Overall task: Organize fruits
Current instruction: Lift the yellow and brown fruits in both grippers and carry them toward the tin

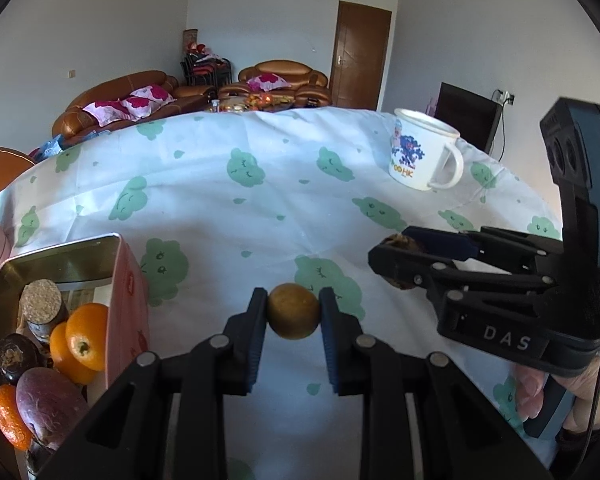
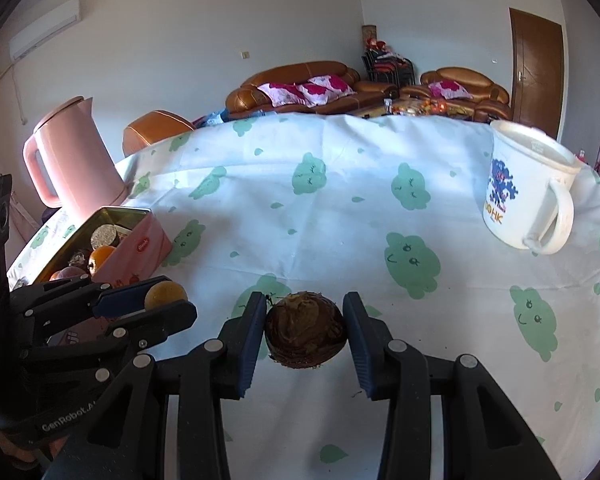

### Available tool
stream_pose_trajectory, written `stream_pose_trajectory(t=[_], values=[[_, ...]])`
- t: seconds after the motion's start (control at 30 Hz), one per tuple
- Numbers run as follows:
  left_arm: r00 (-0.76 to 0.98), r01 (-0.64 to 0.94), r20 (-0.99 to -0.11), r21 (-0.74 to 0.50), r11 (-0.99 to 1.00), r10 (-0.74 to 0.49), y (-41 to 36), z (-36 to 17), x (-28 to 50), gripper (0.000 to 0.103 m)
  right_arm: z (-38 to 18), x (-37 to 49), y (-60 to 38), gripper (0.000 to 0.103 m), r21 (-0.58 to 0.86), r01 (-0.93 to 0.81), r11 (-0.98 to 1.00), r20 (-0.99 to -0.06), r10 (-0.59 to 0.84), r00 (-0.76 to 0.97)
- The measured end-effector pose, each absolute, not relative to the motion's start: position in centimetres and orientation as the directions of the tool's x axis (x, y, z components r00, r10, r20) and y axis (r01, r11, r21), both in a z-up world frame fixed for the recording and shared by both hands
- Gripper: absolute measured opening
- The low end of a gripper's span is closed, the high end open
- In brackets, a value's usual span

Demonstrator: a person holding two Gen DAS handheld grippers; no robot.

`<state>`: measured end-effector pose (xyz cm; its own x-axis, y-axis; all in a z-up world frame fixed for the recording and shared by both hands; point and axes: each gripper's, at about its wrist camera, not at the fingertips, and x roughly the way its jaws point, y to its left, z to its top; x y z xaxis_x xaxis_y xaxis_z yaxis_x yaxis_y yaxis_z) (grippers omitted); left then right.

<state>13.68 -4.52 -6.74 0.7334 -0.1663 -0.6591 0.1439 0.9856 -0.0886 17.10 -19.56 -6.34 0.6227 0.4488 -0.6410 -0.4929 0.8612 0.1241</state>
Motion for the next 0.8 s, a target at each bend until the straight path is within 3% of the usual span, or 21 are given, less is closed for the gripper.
stream_pose_trajectory(t=[0.8], values=[[0.812, 0.111, -0.570, -0.064, 0.992, -0.128, -4.2, -5.5, 11.9, 0.027, -5.2, 15.4, -19.9, 0.042, 0.107, -0.528, 0.843, -0.559, 0.490, 0.669]])
